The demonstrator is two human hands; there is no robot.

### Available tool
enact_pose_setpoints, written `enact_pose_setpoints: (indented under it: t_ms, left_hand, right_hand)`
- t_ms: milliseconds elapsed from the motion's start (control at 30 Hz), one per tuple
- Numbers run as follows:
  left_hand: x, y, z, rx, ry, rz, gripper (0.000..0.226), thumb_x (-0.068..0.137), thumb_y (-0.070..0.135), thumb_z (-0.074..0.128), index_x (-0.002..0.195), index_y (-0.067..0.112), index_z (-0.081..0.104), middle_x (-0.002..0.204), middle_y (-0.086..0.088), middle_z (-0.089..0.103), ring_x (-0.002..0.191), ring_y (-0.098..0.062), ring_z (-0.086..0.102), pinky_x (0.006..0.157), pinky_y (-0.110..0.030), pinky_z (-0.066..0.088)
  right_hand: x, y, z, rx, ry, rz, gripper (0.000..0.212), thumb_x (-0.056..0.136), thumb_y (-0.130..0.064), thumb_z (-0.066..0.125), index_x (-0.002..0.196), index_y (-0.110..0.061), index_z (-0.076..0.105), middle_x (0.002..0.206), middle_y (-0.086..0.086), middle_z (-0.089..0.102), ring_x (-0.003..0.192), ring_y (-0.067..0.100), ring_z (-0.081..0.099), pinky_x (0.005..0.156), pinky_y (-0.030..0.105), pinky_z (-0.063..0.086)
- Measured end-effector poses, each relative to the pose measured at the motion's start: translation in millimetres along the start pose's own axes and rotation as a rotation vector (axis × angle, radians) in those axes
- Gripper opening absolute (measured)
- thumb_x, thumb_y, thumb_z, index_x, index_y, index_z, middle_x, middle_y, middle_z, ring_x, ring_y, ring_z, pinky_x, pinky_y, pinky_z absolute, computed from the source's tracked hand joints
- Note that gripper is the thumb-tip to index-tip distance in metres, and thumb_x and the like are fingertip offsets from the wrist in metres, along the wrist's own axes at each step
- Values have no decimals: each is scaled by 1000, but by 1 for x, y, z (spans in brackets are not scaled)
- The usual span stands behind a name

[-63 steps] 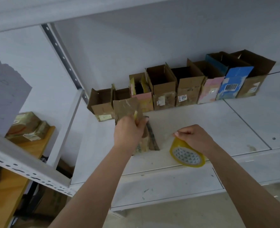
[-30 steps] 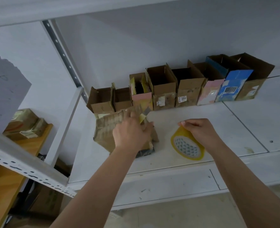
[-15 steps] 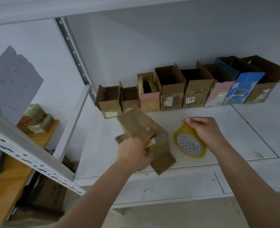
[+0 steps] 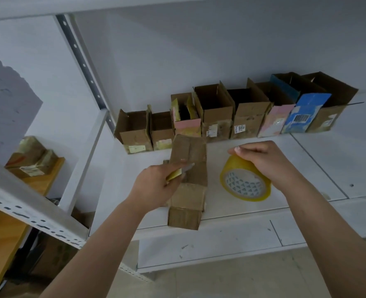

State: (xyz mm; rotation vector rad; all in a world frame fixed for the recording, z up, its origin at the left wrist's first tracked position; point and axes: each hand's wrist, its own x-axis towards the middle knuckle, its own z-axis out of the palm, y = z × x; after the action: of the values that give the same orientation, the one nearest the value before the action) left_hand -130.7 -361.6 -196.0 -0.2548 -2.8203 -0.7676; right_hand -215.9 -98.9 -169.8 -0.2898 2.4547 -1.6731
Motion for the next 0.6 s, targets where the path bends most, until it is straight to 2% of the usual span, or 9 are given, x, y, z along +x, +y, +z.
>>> enact_pose_setpoints:
  t_ms: [67, 100, 167, 233, 300, 367, 400, 500, 600]
  left_hand:
    - [5, 3, 0, 76, 47, -87, 27, 100, 33, 46, 121, 32, 64, 69, 12, 60, 60, -10, 56, 52, -22, 39]
    - [8, 7, -1, 99, 84, -127, 25, 101, 34, 44, 112, 28, 66, 64, 11, 56, 60, -13, 56, 50, -21, 37]
    - [12, 19, -3, -24, 187, -189, 28, 101, 40, 42, 94, 25, 65, 62, 11, 56, 58, -9, 56, 47, -16, 34]
    - [18, 38, -4, -324, 261, -228, 39, 95, 55, 44, 81, 26, 65, 61, 7, 62, 55, -3, 57, 48, -12, 38]
    - [28, 59, -4, -501, 228, -267, 52, 82, 76, 46, 76, 28, 65, 69, 6, 68, 61, 0, 62, 56, -18, 47]
    - [36, 74, -3, -498, 141, -264, 65, 70, 86, 49, 73, 23, 65, 67, 7, 68, 57, -1, 60, 59, -26, 46]
    - [38, 79, -3, -492, 120, -264, 64, 69, 82, 56, 69, 19, 64, 62, 8, 67, 54, -2, 59, 58, -26, 45]
    - [41, 83, -2, -540, 127, -269, 38, 77, 53, 73, 61, 20, 64, 58, 10, 68, 48, 0, 54, 56, -26, 44]
    - [38, 73, -6, -527, 168, -266, 37, 85, 39, 71, 52, 28, 60, 49, 13, 61, 42, 1, 49, 56, -25, 40]
  right_hand:
    - [-4, -5, -1, -15, -23, -12, 17, 92, -35, 63, 86, -43, 77, 86, -19, 74, 83, 1, 67, 81, 26, 51]
    - [-6, -8, -1, -21, -31, -20, 18, 92, -36, 63, 85, -44, 77, 87, -18, 74, 86, 4, 68, 83, 27, 52]
    - [-9, -14, -1, -34, -45, -35, 17, 91, -37, 63, 85, -47, 76, 89, -16, 74, 90, 9, 68, 85, 31, 52]
    - [-12, -22, 0, -43, -74, -60, 16, 91, -39, 63, 86, -47, 76, 91, -18, 74, 88, 6, 68, 84, 30, 53]
    - [-14, -28, 1, -46, -113, -86, 16, 90, -41, 63, 85, -49, 75, 90, -23, 72, 83, -2, 67, 77, 24, 52]
    - [-17, -34, 4, -57, -140, -96, 14, 87, -47, 63, 81, -53, 74, 87, -25, 71, 79, -5, 67, 71, 21, 50]
    - [-16, -36, 5, -68, -150, -98, 12, 85, -51, 63, 80, -53, 73, 84, -23, 72, 76, -3, 68, 70, 22, 50]
    - [-16, -38, 9, -57, -199, -77, 11, 84, -50, 65, 86, -48, 75, 84, -13, 75, 76, 4, 71, 73, 25, 54]
    - [-18, -36, 7, 72, -304, -18, 47, 59, -63, 70, 101, -41, 73, 97, -8, 74, 86, 8, 71, 80, 27, 56]
